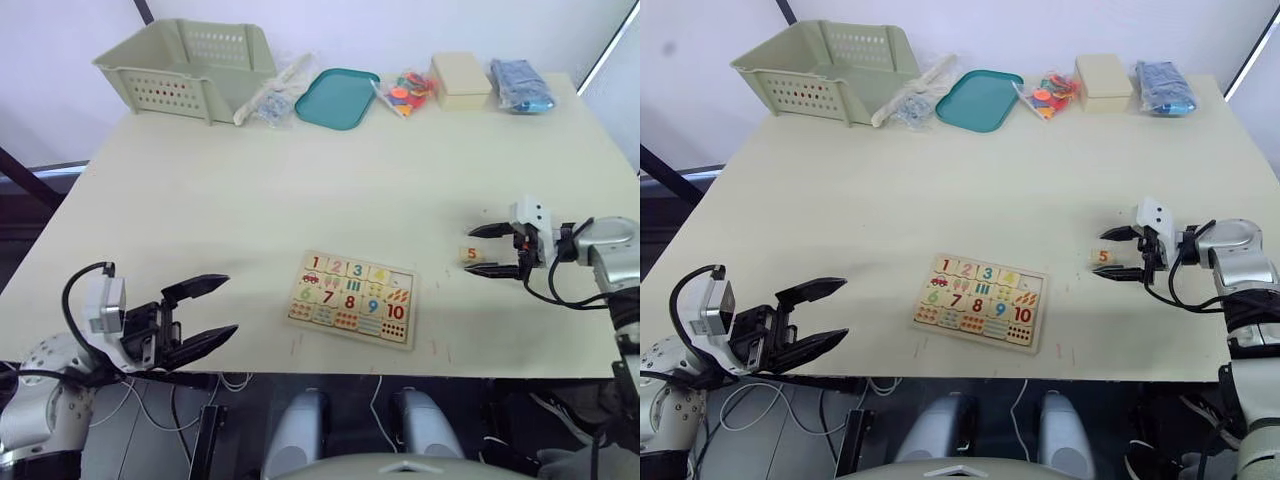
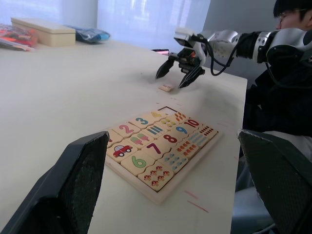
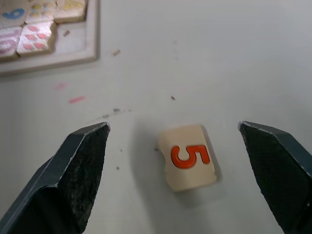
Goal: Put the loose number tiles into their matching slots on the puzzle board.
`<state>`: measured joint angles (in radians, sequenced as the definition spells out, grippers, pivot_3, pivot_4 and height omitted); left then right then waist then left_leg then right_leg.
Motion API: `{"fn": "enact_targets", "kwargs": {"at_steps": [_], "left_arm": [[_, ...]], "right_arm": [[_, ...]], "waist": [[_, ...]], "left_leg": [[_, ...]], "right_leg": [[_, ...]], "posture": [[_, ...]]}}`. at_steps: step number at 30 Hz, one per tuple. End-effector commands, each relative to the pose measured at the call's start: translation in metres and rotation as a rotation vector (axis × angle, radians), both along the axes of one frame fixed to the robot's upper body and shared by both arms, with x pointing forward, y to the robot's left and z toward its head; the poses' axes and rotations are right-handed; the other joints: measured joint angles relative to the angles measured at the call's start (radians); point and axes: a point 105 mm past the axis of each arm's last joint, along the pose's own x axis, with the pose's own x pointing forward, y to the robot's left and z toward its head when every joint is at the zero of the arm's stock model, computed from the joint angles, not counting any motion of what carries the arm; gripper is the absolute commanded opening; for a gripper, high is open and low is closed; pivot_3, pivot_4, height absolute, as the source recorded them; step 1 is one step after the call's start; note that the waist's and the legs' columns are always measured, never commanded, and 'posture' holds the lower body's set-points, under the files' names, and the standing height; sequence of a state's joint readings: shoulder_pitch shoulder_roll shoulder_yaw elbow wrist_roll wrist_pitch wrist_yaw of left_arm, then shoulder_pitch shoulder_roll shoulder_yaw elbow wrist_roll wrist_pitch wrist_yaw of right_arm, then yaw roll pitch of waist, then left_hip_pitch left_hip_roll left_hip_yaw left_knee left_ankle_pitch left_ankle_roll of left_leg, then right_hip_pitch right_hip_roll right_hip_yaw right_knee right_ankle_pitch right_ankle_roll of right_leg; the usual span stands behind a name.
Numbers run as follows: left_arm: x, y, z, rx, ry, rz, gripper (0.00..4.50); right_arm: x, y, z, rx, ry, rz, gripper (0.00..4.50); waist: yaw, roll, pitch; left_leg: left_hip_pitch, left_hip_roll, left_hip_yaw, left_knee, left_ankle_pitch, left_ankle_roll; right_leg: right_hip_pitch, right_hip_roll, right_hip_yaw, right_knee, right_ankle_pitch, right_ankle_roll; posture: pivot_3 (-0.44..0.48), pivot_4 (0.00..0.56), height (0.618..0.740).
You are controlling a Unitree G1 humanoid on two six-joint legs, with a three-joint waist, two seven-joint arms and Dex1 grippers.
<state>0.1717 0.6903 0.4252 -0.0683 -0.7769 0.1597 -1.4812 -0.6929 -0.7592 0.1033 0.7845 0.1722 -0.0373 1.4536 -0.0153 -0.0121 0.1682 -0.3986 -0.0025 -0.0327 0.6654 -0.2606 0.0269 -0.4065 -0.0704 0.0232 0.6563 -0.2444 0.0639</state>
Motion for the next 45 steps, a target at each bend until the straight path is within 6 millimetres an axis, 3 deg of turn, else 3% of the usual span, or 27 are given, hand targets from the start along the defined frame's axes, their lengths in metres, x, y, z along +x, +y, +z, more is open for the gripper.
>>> {"fn": "enact_targets", "kwargs": {"at_steps": [1, 4, 14, 18, 30, 32, 34, 38, 40, 45], "left_arm": [[-0.002, 0.005, 0.004, -0.004, -0.041, 0.005, 4.50], [-0.002, 0.006, 0.002, -0.002, -0.043, 0.007, 4.50], [-0.001, 0.010, -0.003, 0.004, -0.045, 0.010, 4.50], [-0.001, 0.010, -0.005, 0.007, -0.046, 0.009, 4.50], [0.001, 0.011, -0.006, 0.017, -0.047, 0.008, 4.50], [0.002, 0.011, -0.006, 0.017, -0.048, 0.008, 4.50], [0.003, 0.010, -0.006, 0.017, -0.049, 0.006, 4.50], [0.003, 0.009, -0.006, 0.019, -0.049, 0.004, 4.50], [0.003, 0.009, -0.006, 0.021, -0.050, 0.005, 4.50], [0.002, 0.010, -0.004, 0.025, -0.049, 0.008, 4.50]], "right_arm": [[0.002, -0.006, 0.004, -0.014, -0.013, 0.002, 4.43], [0.003, -0.007, 0.001, -0.028, -0.010, -0.002, 3.66], [0.007, -0.006, -0.004, -0.029, -0.030, -0.021, 3.66], [0.006, -0.006, -0.006, -0.035, -0.044, -0.017, 1.80], [0.006, -0.005, -0.012, -0.044, -0.069, -0.016, 1.80], [0.006, -0.005, -0.012, -0.040, -0.069, -0.021, 1.19], [0.007, -0.005, -0.011, -0.037, -0.076, -0.028, 0.90], [0.006, -0.004, -0.001, -0.035, -0.111, -0.022, 0.91], [0.004, 0.001, 0.013, -0.039, -0.144, -0.019, 0.91], [-0.021, 0.039, 0.050, -0.148, -0.145, -0.007, 0.91]], "waist": [[-0.001, 0.000, 0.000], [-0.002, 0.000, 0.000], [-0.004, 0.000, 0.000], [-0.004, 0.000, 0.000], [-0.006, 0.000, 0.000], [-0.006, 0.000, 0.000], [-0.007, 0.000, 0.000], [-0.005, 0.000, 0.000], [-0.004, 0.001, 0.000], [-0.001, 0.005, 0.003]], "left_leg": [[0.000, 0.000, 0.000, 0.000, 0.000, 0.000], [0.000, 0.000, 0.000, 0.000, 0.000, 0.000], [0.001, 0.000, 0.000, 0.000, 0.000, 0.000], [0.001, 0.000, 0.000, 0.000, 0.000, 0.000], [0.001, 0.000, 0.000, 0.000, 0.000, 0.000], [0.001, 0.000, 0.000, 0.000, 0.000, 0.000], [0.001, 0.001, 0.000, 0.000, 0.000, 0.000], [0.001, 0.001, 0.000, 0.000, 0.000, 0.000], [0.001, 0.001, 0.000, 0.000, 0.000, 0.000], [-0.001, 0.001, 0.000, 0.000, 0.000, 0.000]], "right_leg": [[0.000, 0.000, 0.000, 0.000, 0.000, 0.000], [0.000, 0.000, 0.000, 0.000, 0.000, 0.000], [0.000, 0.000, 0.000, 0.001, 0.000, 0.000], [0.000, 0.000, 0.000, 0.001, 0.000, 0.000], [0.000, 0.000, 0.000, 0.001, 0.000, 0.000], [0.000, 0.000, 0.000, 0.001, 0.000, 0.000], [0.000, 0.000, 0.000, 0.001, 0.000, 0.000], [0.000, 0.000, 0.000, 0.001, 0.000, 0.000], [0.000, 0.000, 0.000, 0.001, 0.000, 0.000], [-0.002, 0.000, 0.001, 0.002, 0.000, 0.000]], "posture": [[0.000, 0.150, 0.740], [0.000, 0.150, 0.740], [0.000, 0.150, 0.740], [0.000, 0.150, 0.740], [0.000, 0.150, 0.740], [0.000, 0.150, 0.740], [0.000, 0.150, 0.740], [0.000, 0.150, 0.740], [0.000, 0.150, 0.740], [0.000, 0.150, 0.740]]}}
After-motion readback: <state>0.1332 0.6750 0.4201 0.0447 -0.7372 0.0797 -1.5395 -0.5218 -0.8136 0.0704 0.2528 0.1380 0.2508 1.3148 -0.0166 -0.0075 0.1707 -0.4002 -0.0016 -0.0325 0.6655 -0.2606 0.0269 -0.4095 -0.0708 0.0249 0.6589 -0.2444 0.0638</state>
